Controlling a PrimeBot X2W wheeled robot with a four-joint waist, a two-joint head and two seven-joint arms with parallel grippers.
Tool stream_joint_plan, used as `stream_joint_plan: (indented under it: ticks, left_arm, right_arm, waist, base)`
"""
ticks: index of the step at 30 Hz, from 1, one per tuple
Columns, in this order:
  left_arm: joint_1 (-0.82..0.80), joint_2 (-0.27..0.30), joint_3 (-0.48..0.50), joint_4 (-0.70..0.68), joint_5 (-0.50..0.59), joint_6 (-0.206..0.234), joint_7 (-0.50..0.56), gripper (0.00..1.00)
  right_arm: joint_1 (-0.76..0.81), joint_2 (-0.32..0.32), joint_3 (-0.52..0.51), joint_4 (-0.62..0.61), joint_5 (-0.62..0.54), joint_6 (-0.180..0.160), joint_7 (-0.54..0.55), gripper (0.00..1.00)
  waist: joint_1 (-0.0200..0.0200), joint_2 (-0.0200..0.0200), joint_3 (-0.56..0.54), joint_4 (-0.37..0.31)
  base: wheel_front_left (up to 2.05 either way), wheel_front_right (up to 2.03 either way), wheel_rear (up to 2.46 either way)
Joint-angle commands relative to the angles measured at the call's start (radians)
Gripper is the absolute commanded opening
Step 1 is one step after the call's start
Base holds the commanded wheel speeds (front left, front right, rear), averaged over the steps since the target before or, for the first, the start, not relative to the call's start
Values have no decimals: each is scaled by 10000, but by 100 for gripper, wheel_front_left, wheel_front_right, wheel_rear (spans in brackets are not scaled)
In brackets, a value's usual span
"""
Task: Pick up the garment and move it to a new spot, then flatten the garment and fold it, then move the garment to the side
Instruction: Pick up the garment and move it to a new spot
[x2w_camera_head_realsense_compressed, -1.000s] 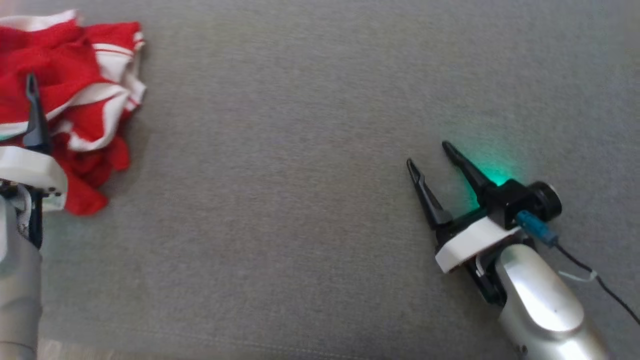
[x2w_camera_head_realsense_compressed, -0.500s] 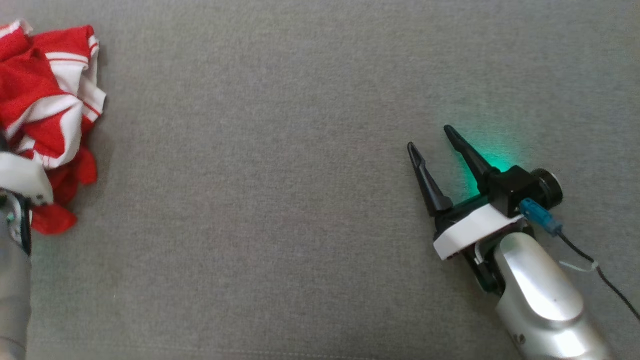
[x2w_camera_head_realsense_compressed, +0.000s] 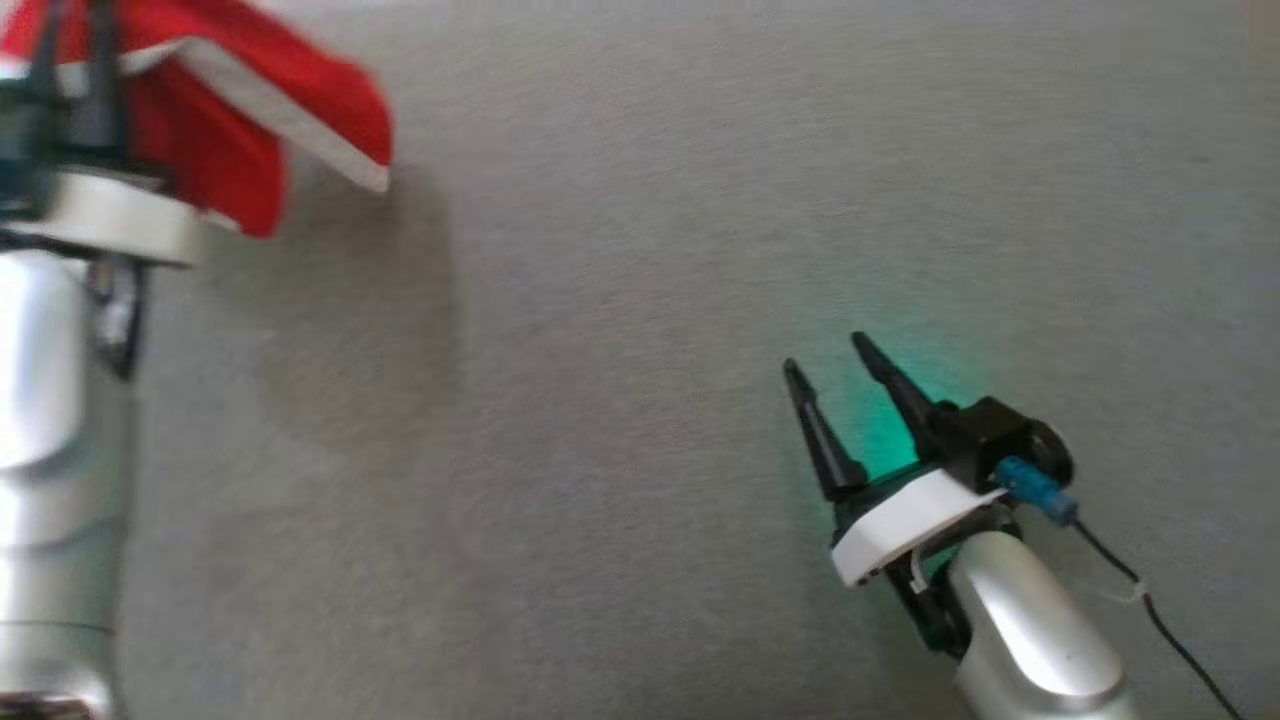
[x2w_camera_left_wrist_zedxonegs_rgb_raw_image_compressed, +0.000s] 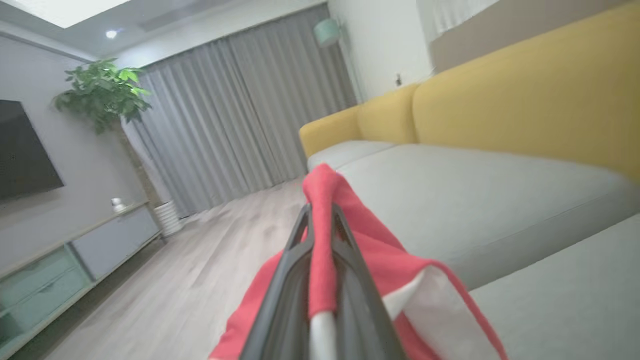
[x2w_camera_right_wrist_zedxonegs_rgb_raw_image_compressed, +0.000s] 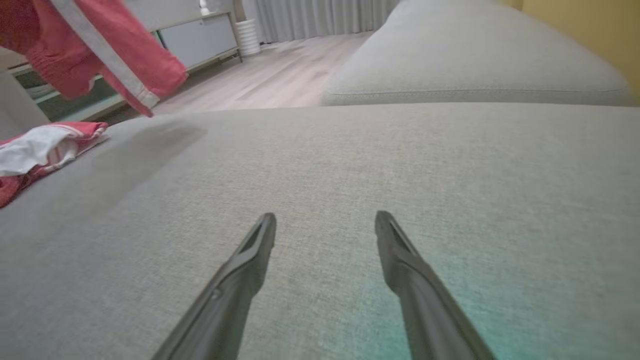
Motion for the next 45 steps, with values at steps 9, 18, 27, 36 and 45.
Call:
stream_joint_plan:
  ticks: [9,18,27,36,45]
  left_arm:
    - [813,-1592,-1443,-1523,-711,-213,-61,0]
    - [1039,-2911,-2531,-1638,-1660,-243,-62,0]
    - [2249,-3066,-2791,-1206,-1900,104,-62,100]
    - [4324,-2687,-1539,-1368,-1626,593,-62,100]
    - [6345,-2750,-331,-1792,-1424,563,-62,100]
  right_arm:
    - [304,259,417,-345,377,-7,-26,100]
    - [517,272,637,-522,648,-7,-26,100]
    - [715,274,533,-536,692,-7,-26,100]
    - [726,274,-75,-484,313,-7,-26,100]
    - [1119,275,-845,-345,31,-7,-26,100]
  waist:
    - [1,0,-1001,-2732]
    - [1,0,-1184,-3591]
    - [1,0,-1323,-2915]
    - [1,0,-1596,-1661]
    - [1,0,-2203,-496]
  base:
    - [0,0,0]
    - [0,0,0]
    - [0,0,0]
    - [0,0,0]
    - [0,0,0]
